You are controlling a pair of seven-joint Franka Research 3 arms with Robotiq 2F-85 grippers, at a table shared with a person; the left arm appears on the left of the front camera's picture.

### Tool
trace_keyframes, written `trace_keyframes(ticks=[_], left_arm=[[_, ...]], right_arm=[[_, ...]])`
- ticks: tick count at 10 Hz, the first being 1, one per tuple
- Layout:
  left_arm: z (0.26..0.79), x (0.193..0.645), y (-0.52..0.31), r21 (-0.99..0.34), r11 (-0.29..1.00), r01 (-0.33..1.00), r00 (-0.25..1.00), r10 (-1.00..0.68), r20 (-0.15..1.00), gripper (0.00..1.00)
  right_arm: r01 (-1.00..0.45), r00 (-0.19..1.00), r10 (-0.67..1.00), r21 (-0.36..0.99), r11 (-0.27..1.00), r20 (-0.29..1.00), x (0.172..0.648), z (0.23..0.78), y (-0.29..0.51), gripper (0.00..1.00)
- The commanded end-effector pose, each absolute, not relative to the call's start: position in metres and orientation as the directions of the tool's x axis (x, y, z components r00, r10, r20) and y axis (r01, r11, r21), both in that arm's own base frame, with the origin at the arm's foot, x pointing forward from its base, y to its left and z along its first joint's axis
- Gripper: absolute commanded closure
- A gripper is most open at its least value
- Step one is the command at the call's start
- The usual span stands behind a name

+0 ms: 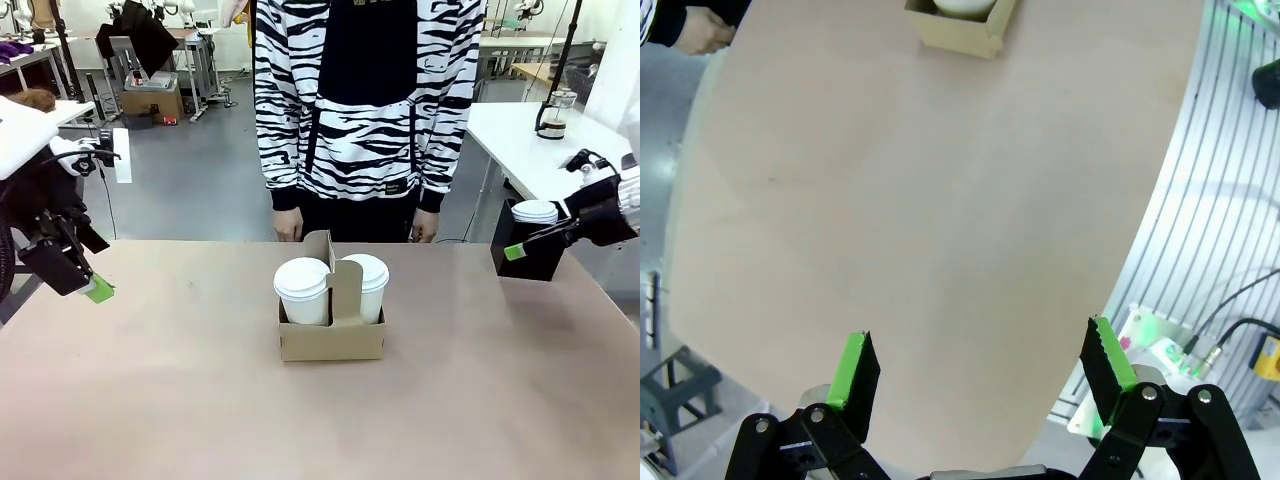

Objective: Pour a drink into a cup and package it in a carrier.
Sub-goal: Insert the held 600 ml Paper Cup into the Cup Carrier.

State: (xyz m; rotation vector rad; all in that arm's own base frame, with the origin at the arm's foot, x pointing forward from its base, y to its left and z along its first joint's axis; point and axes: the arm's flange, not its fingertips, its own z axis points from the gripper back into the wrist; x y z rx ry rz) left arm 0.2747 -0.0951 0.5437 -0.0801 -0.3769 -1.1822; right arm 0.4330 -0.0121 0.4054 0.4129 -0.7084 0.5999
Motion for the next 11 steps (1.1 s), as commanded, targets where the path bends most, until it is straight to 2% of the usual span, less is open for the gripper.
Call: trace_keyframes(ticks=[1,11], left_arm=[[0.5428,0.2746,-0.0941,0.135,0.378,0.916,0.32,-0.891,0.323,0.0],[0.5428,0.2746,-0.0941,0.135,0.378,0.916,0.32,-0.891,0.323,0.0]], right_arm=[[-0.657,0.594,0.379,0.156,0.737,0.71,0.4365,0.4059,-0.0124,0.0],[-0.657,0.594,0.379,0.156,0.737,0.71,0.4365,0.4059,-0.0124,0.0]])
